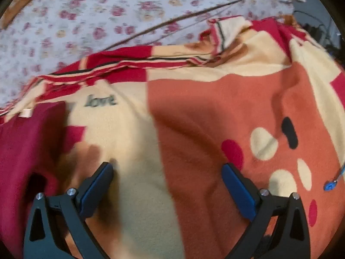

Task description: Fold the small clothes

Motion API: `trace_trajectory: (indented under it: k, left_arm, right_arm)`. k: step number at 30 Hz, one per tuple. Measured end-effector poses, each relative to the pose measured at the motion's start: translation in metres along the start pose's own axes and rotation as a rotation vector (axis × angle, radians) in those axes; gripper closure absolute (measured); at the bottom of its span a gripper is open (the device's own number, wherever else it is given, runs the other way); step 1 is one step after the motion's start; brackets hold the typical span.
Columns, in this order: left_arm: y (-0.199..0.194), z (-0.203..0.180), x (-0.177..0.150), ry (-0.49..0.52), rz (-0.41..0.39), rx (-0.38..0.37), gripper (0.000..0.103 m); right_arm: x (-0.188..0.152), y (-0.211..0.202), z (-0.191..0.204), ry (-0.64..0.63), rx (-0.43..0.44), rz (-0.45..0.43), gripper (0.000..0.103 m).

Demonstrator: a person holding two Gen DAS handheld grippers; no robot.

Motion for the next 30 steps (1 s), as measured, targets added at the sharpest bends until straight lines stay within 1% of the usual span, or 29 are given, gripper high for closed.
trace_trajectory:
  k: [2, 5, 7, 10, 13, 15, 18, 20, 22, 26, 30]
  left_arm:
    - [-0.013, -0.013, 0.004, 0.028, -0.025, -0.005, 0.035]
    - [-0.029, -0.030, 0.006, 0.072, -0.057, -0.007, 0.035]
    - [-0.039, -0.040, 0.008, 0.108, -0.075, -0.008, 0.035]
    - [-0.053, -0.057, 0.010, 0.137, -0.099, -0.020, 0.035]
    - [-0.061, -0.069, 0.011, 0.140, -0.115, -0.037, 0.035]
    - [-0.065, -0.076, 0.011, 0.151, -0.120, -0.046, 0.035]
    - [-0.071, -0.086, 0.008, 0.166, -0.126, -0.057, 0.035]
    - [-0.072, -0.090, 0.009, 0.174, -0.124, -0.060, 0.035]
    - [-0.072, -0.093, 0.009, 0.180, -0.120, -0.065, 0.035]
    - [-0.071, -0.099, 0.008, 0.179, -0.108, -0.075, 0.035]
    - [-0.072, -0.105, 0.009, 0.188, -0.114, -0.076, 0.035]
  right_arm:
    - [-0.007, -0.015, 0.004, 0.010, 0.086, 0.022, 0.001]
    - [-0.027, -0.051, 0.013, 0.036, 0.196, 0.018, 0.001]
    - [-0.041, -0.081, 0.027, 0.008, 0.248, -0.020, 0.001]
    - [-0.056, -0.114, 0.047, -0.044, 0.313, -0.029, 0.001]
    - [-0.076, -0.136, 0.076, -0.129, 0.329, -0.005, 0.001]
    - [-0.088, -0.146, 0.088, -0.165, 0.332, -0.015, 0.001]
    - [-0.100, -0.159, 0.107, -0.205, 0.363, -0.026, 0.001]
    - [-0.108, -0.160, 0.115, -0.220, 0.366, -0.015, 0.001]
    - [-0.114, -0.157, 0.122, -0.244, 0.341, -0.011, 0.002]
    - [-0.120, -0.160, 0.134, -0.260, 0.336, -0.046, 0.003]
    - [-0.120, -0.158, 0.142, -0.251, 0.333, -0.060, 0.003]
Point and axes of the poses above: each gripper's, at about its wrist camera, not at the fingertips, and y roughly the way its jaws point, z to its left, x to its top, the point moved 2 cm from there along y, roughly the way its jaws point, and after that the axes turned 15 degrees about y, right-handed, at the moved point
